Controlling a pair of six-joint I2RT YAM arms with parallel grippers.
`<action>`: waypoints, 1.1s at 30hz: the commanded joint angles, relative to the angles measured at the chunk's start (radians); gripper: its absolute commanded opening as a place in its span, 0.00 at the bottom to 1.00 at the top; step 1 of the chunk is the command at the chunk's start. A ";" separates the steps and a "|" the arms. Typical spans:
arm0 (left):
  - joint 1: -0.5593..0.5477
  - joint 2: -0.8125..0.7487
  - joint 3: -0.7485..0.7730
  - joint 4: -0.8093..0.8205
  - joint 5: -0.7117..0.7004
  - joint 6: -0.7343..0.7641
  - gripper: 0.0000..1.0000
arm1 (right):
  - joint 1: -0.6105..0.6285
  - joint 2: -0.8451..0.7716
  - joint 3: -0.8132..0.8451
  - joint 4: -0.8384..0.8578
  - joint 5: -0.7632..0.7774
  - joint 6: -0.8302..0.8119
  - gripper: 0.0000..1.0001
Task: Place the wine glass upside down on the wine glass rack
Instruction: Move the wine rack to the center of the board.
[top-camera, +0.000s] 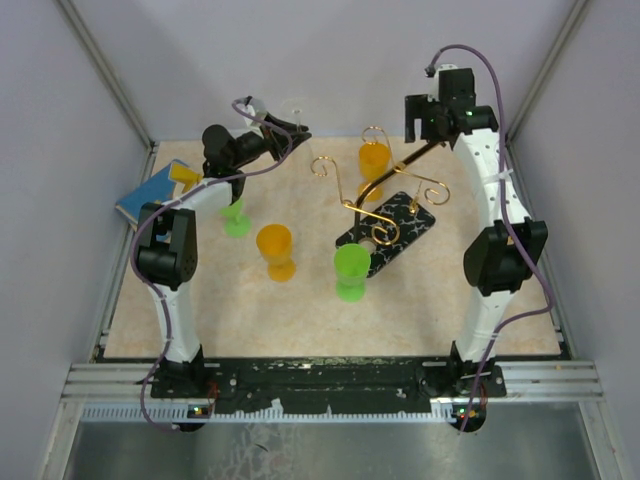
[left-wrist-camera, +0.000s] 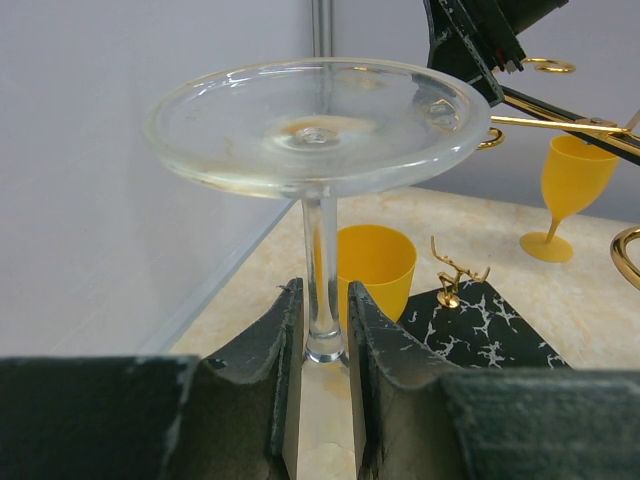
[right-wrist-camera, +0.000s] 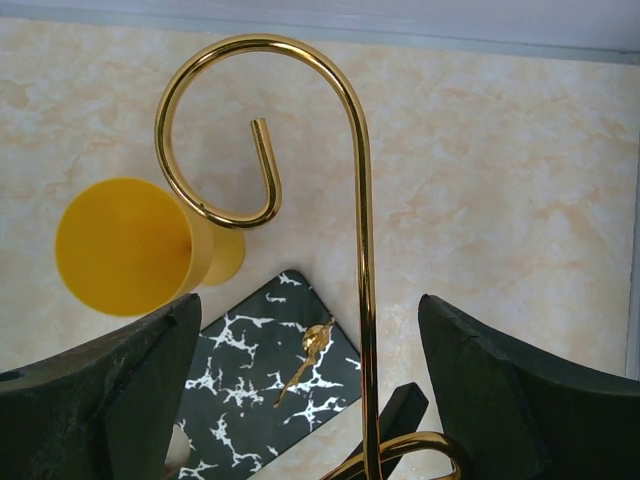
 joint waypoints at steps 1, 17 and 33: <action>0.006 -0.017 -0.004 0.039 0.011 -0.007 0.00 | 0.039 -0.077 0.018 -0.001 -0.110 -0.010 0.89; 0.005 -0.011 0.013 0.036 0.004 0.000 0.00 | 0.093 -0.164 -0.157 0.191 -0.306 -0.082 0.89; 0.005 -0.011 0.015 0.027 0.004 0.019 0.00 | 0.103 -0.121 -0.050 0.148 -0.149 -0.088 0.99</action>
